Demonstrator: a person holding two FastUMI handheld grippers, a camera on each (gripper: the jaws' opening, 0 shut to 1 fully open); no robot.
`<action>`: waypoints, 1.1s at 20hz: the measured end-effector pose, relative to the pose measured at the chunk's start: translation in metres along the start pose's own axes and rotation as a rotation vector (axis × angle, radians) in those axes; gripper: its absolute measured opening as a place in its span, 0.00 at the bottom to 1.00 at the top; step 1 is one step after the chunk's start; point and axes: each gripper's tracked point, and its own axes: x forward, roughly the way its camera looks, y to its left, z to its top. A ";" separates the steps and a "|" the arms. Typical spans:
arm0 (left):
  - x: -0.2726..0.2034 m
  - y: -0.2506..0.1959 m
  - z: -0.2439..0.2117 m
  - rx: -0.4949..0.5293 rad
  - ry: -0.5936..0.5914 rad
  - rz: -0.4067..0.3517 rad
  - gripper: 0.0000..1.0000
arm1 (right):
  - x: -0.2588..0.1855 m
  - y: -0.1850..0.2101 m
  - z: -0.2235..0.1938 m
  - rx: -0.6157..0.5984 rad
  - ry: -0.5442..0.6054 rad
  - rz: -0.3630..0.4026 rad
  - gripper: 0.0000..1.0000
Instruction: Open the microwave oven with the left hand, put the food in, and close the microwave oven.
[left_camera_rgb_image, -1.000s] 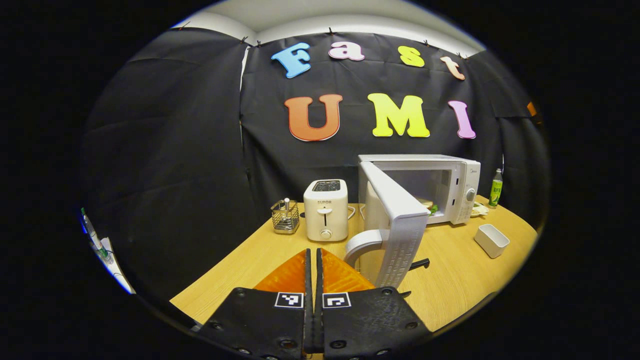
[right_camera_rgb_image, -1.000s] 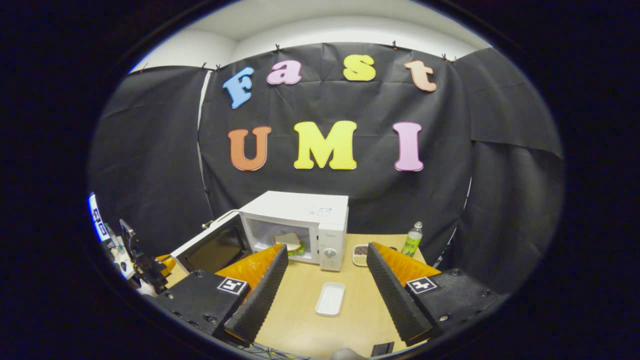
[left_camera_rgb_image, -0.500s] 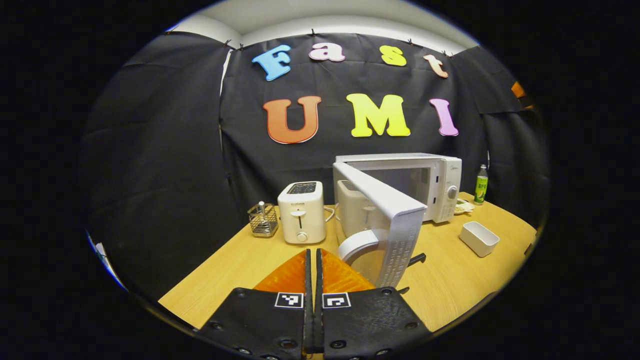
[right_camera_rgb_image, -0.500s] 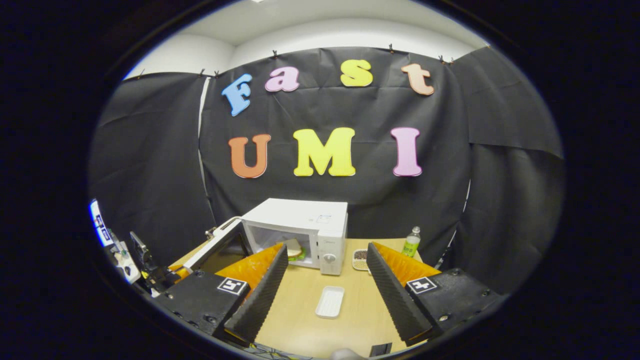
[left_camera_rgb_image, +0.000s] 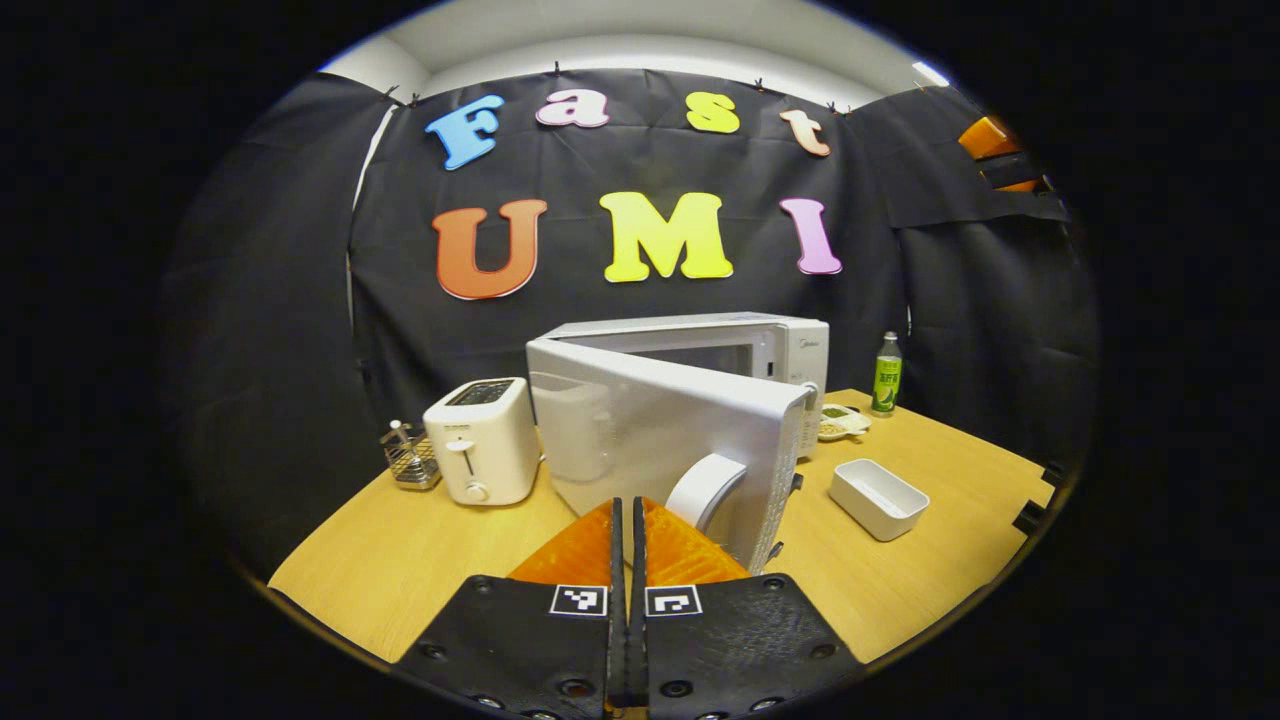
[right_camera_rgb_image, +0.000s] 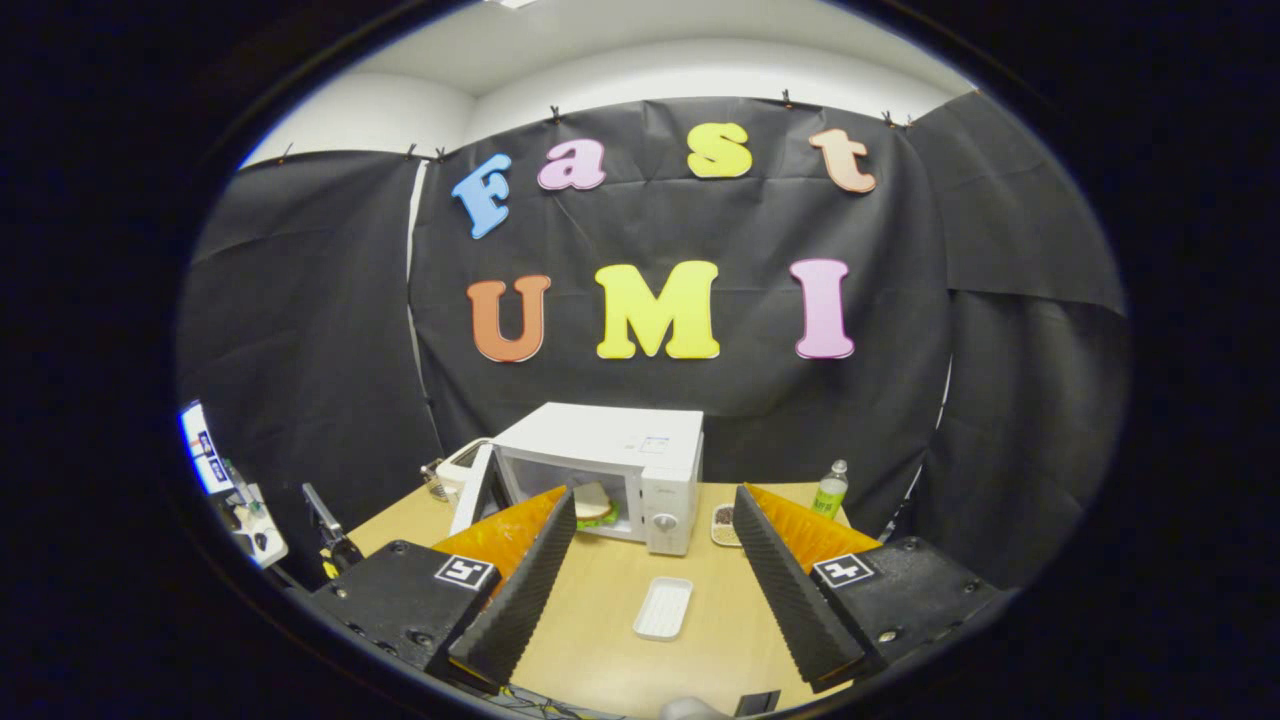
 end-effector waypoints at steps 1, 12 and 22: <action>0.008 -0.012 0.001 0.002 -0.001 -0.023 0.00 | 0.001 -0.003 0.000 -0.001 0.003 -0.001 1.00; 0.111 -0.079 0.027 0.006 -0.010 -0.098 0.00 | 0.027 -0.038 0.014 -0.006 0.005 -0.044 1.00; 0.210 -0.121 0.049 0.006 -0.032 -0.090 0.00 | 0.046 -0.071 0.009 0.011 0.025 -0.093 0.92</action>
